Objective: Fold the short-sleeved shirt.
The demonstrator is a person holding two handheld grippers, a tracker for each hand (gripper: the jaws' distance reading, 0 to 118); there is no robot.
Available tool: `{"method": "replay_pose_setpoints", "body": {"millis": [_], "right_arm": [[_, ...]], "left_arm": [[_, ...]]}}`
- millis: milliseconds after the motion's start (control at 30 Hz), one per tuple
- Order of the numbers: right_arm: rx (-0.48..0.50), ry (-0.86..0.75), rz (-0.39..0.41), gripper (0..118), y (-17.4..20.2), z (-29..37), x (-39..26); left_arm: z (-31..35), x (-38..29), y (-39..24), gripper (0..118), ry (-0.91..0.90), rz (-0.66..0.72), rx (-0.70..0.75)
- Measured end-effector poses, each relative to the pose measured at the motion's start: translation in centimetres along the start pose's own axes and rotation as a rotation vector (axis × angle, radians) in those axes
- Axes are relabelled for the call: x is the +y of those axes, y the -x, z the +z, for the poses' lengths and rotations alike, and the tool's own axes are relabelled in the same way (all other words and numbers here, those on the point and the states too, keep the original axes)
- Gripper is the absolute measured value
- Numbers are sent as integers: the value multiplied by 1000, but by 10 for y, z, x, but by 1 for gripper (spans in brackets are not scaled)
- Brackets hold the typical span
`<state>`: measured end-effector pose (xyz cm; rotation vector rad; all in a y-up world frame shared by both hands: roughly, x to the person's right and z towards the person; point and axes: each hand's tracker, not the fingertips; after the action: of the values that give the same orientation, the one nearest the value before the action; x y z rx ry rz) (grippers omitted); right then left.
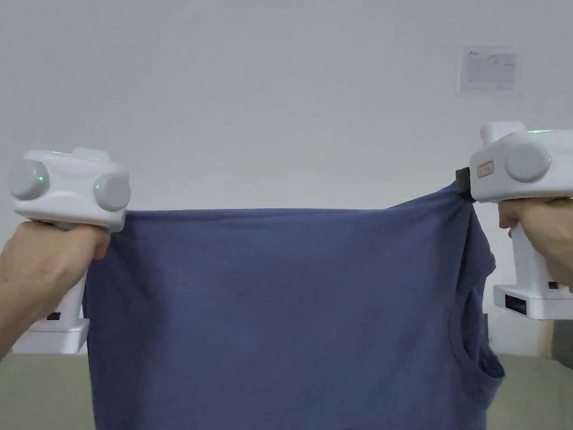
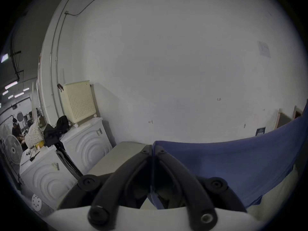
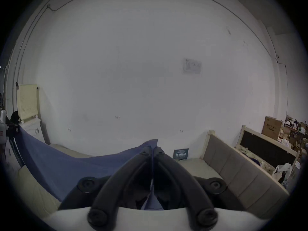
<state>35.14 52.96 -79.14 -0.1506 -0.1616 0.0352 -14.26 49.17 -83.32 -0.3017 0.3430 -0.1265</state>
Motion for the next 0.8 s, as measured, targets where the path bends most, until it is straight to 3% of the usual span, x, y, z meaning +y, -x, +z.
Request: {"method": "replay_pose_setpoints", "body": {"millis": [233,333,367,467,500,700,733,800], "right_arm": [[58,134,46,3,0,1,-104],[137,216,-25,3,-11,48,-172],[126,247,12,3,-8,67,-193],[181,329,-46,3,-16,122,-257],[164,345,-85,3,-17,141,-278],[182,508,-112,3,-38,238,-389],[192,537,-60,3,-40,253,-400],[182,544,-49,3,-44,284,-419]], "left_arm": [[-15,-105,-8,0,128,-49,-53],[8,-170,1,0,209,-95,-121],[19,-192,5,0,226,-109,-128],[62,-266,26,0,293,-80,-175],[76,-289,30,0,311,-148,-180],[163,-406,79,0,453,-109,-241],[178,-420,86,0,482,-122,-252],[202,-440,99,0,507,-94,-277]]}}
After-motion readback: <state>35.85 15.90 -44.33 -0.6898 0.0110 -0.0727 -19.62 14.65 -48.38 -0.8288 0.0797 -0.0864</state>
